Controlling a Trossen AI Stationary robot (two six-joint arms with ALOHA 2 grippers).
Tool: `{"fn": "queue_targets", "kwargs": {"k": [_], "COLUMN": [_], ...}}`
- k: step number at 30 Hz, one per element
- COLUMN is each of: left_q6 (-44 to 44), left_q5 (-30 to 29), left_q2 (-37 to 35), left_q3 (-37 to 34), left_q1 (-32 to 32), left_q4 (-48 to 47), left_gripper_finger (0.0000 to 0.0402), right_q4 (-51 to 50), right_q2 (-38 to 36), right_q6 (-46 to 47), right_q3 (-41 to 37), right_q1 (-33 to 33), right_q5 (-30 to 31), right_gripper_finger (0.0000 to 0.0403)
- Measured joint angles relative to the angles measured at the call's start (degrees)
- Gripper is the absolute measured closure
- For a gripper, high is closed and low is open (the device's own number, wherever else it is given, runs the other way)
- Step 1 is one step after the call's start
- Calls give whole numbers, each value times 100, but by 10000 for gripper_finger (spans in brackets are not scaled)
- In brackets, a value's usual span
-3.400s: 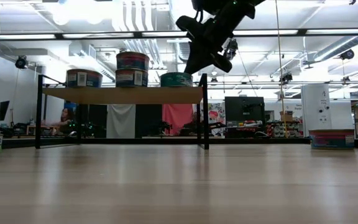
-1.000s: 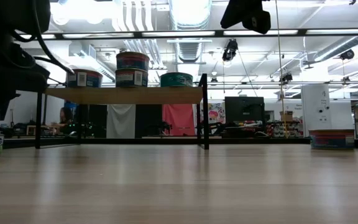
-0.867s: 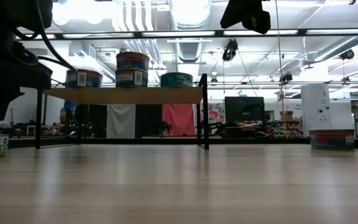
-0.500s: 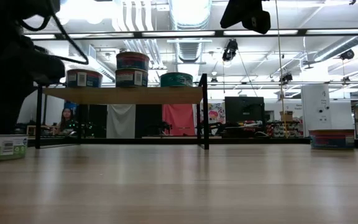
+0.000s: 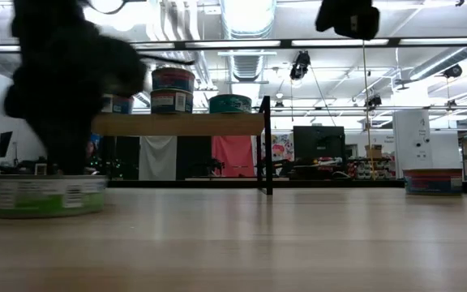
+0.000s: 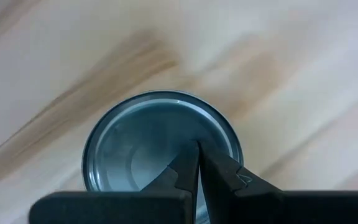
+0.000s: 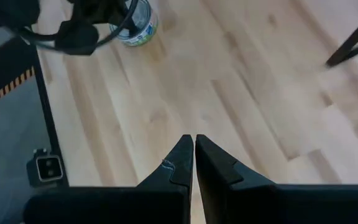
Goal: Stack canned seafood by type on shelf
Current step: Move the green tuna can to the center of the table
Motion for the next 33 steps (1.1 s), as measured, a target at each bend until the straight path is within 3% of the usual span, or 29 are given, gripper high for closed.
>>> {"fn": "queue_targets", "kwargs": {"k": [7,14,24,33], "left_q6": [1619,2201,2754,3058], "left_q5": [4,-47,-316,-671], "left_q2": [1117,1414,455,-380], "left_q3": [1533,2077,2031,1417], "left_q1": [39,109,89,-138], "left_q4": [38,-246,-523,-814], "left_gripper_finger": [402,401,401,401], "right_q4": [70,795,4202,4424], "right_q2": [0,0,0,0], "right_q6": [587,1135,2104,2381], "right_q3": [-419,-1066,-2627,-2724], "right_q1": [368,645,739,645], "right_q5": [0,0,83,385], "right_gripper_finger": [394,394,394,394]}}
